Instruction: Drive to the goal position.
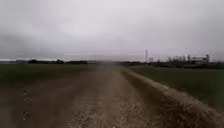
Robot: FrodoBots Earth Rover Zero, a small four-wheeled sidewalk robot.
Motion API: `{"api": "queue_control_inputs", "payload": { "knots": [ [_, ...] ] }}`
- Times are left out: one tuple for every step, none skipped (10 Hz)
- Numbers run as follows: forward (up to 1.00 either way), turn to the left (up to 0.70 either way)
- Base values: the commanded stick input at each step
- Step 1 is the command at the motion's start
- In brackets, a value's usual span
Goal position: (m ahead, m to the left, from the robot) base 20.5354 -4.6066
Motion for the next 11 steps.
{"api": "queue_control_inputs", "payload": {
  "knots": [
    [0.85,0.0],
    [0.85,0.0],
    [0.85,0.0],
    [0.85,0.0],
    [0.85,0.0],
    [0.85,0.0],
    [0.85,0.0],
    [0.85,0.0],
    [0.85,0.0],
    [0.85,0.0],
    [0.85,0.0]
  ]
}}
